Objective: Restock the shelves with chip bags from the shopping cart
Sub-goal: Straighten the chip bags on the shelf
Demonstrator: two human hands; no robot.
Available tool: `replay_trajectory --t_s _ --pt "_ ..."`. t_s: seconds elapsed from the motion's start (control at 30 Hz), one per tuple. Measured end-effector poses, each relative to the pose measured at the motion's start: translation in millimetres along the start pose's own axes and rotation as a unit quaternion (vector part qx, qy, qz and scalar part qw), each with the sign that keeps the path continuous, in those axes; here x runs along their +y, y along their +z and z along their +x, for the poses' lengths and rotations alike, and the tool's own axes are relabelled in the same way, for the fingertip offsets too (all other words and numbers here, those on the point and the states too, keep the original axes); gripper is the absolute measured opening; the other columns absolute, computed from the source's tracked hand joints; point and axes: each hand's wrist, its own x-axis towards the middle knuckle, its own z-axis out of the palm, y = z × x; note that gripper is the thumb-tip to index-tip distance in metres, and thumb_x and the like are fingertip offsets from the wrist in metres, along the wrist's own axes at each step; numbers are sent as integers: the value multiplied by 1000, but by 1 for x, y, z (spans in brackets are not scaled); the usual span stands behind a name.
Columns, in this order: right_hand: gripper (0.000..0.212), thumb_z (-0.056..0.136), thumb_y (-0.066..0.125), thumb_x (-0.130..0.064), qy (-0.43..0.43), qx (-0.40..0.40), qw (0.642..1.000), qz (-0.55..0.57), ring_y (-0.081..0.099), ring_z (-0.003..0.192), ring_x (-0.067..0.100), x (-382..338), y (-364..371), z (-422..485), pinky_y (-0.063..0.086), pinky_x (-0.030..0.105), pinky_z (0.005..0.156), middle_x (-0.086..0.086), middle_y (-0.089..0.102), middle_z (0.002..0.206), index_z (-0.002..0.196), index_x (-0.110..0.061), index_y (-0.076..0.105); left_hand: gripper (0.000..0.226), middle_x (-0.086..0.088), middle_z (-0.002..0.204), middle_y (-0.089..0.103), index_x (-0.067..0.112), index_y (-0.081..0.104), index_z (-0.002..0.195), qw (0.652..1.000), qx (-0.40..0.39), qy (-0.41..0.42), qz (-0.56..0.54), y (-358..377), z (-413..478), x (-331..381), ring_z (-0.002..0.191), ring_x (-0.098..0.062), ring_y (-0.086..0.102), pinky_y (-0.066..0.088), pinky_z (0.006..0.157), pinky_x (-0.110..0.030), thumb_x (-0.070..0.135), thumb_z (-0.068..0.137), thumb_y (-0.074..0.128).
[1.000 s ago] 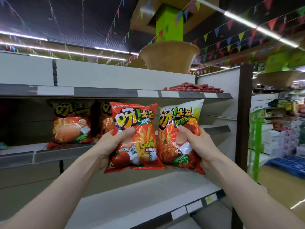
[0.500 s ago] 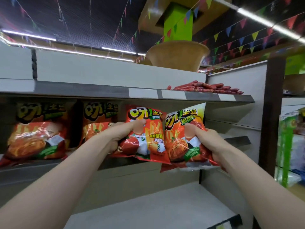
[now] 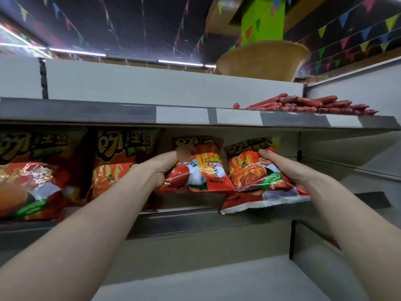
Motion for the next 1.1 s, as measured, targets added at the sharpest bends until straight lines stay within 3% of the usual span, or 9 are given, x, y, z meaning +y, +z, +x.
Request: replay_trajectory --t_s 0.27,0.37,0.5,0.63,0.73,0.83,0.93,1.03,1.1 --pt "44 91 61 -43 27 -56 998 17 67 57 27 9 -9 68 58 32 50 20 72 84 111 -4 66 26 -11 70 72 9 67 91 990 126 17 -67 19 31 2 54 -20 67 55 53 -23 35 88 66" --pt "32 88 66 -38 -10 -80 994 76 69 52 22 11 -4 84 53 24 41 16 72 87 105 -11 64 41 -17 101 72 9 67 110 985 169 14 -44 20 38 3 85 -27 69 56 85 -33 40 83 71" --pt "43 82 72 -36 -38 -97 991 89 70 72 23 8 4 108 54 23 54 13 71 93 114 -10 62 30 -8 94 70 12 66 106 980 193 36 -36 17 48 3 87 -21 66 51 77 -28 35 87 68" --pt "63 66 81 -34 -19 -129 984 118 69 100 32 7 8 128 54 42 92 15 72 106 120 -10 61 50 -15 108 72 11 67 115 978 194 30 -66 13 62 1 103 -30 67 50 99 -42 39 76 79" --pt "35 83 73 -28 0 -102 990 99 67 97 34 8 11 145 53 46 90 18 71 102 110 -7 64 80 -14 115 69 12 66 118 983 176 2 -58 8 78 -4 106 -31 66 49 100 -44 49 52 90" --pt "22 89 64 -23 -10 -18 998 62 65 84 33 14 18 164 56 43 82 20 68 101 103 -6 64 60 -15 112 70 10 64 118 983 172 -12 -63 7 89 -9 102 -31 67 53 91 -40 41 70 81" --pt "47 89 61 -25 -47 19 998 32 60 80 25 16 26 172 50 31 64 17 61 111 130 -4 50 81 -15 110 71 11 62 122 984 166 -18 -64 -1 98 -14 102 -33 67 51 96 -46 43 51 85" --pt "86 83 63 -46 -113 52 990 -72 49 122 33 15 30 170 45 40 98 13 42 142 150 -9 24 75 -16 111 70 10 63 120 985 161 -22 -52 -10 106 -19 104 -34 66 49 99 -48 43 56 85" --pt "85 89 60 -46 -160 89 968 -173 35 135 37 14 32 164 35 46 109 16 28 153 152 -9 17 48 -16 108 70 10 66 111 984 172 -15 -51 -10 108 -23 102 -32 66 50 97 -44 37 73 78"
